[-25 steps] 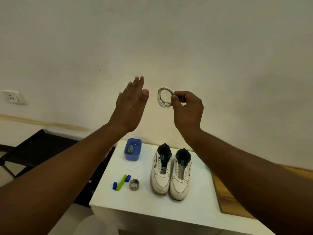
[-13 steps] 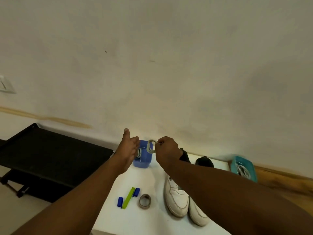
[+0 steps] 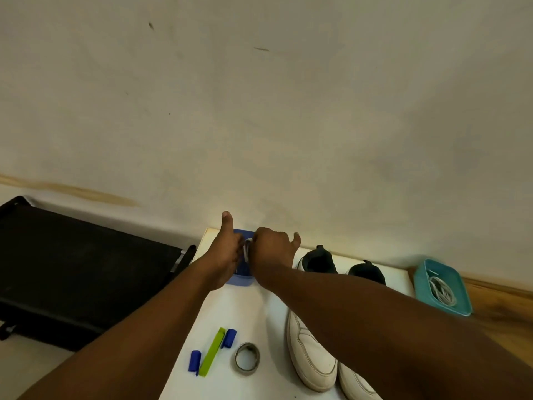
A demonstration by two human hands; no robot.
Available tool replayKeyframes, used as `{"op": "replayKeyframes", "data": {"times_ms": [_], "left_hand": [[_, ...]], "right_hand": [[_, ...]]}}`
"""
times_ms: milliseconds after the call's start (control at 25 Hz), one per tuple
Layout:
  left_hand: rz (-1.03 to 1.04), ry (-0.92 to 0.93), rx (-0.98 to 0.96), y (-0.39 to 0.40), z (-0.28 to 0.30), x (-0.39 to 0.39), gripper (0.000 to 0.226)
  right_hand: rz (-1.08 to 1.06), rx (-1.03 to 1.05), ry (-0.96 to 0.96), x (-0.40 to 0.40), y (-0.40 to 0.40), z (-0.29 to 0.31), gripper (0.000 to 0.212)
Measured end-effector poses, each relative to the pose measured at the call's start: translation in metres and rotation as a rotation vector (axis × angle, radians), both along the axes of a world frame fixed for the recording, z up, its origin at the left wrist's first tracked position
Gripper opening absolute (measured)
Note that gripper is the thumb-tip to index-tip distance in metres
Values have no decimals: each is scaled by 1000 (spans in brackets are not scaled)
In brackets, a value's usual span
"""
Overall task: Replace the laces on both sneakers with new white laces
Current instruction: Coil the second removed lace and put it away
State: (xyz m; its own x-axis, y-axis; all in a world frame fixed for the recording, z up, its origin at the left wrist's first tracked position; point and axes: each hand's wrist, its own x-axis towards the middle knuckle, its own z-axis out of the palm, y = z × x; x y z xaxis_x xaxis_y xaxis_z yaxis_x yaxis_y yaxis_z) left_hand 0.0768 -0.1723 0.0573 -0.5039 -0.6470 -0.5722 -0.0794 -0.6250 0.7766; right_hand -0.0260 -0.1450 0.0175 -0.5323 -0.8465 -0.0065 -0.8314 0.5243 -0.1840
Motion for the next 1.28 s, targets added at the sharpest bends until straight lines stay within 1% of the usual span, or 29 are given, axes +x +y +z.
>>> {"op": "replayKeyframes", "data": {"times_ms": [80,160,240,440,520,560,640,680,720,760,840,880,960,1040,1120,1200,1280], "left_hand": [[4,14,13,-6,-5,2,90],[17,35,15,-12,-11,2,90],[23,42,1,-16,-15,2,89],[11,38,-21,-17,-23,2,86],[14,41,-40,-18,-25,1,84],[28,43,-39,-19,-25,0,81],[50,30,-47,-20,-22,0,79],[44,24,-63,-22,-22,0,86],[35,20,-77,-22,-20,2,94],[29,22,-77,-22,-18,3,101],[49,35,-53,-22,-16,6,109],[67,42,-40,-22,-16,7,112],[98,43,-29,-21,-16,9,116],[115,36,-18,-19,-16,9,116],[119,26,-12,-16,-14,10,114],[108,2,-21,-10,-8,11,111],[95,-19,-29,-6,-2,10,108]], "right_hand": [[80,16,80,1,-4,-6,6],[138,23,156,3,-8,-10,2],[149,54,188,6,-11,-12,8],[162,168,158,4,-11,-25,18],[154,121,99,3,-9,-28,23],[154,43,65,1,-9,-31,21],[181,-181,-52,-6,-4,-41,25],[193,-293,-152,-10,1,-46,30],[183,-398,-309,-14,7,-52,35],[149,-478,-509,-16,14,-56,37],[63,-571,-867,-18,26,-59,41],[29,-583,-983,-20,28,-59,44],[-5,-580,-1073,-27,27,-57,49],[-7,-555,-1101,-32,25,-54,50],[8,-509,-1065,-35,24,-51,46],[68,-442,-974,-37,23,-51,44],[161,-376,-834,-38,22,-54,51]]}}
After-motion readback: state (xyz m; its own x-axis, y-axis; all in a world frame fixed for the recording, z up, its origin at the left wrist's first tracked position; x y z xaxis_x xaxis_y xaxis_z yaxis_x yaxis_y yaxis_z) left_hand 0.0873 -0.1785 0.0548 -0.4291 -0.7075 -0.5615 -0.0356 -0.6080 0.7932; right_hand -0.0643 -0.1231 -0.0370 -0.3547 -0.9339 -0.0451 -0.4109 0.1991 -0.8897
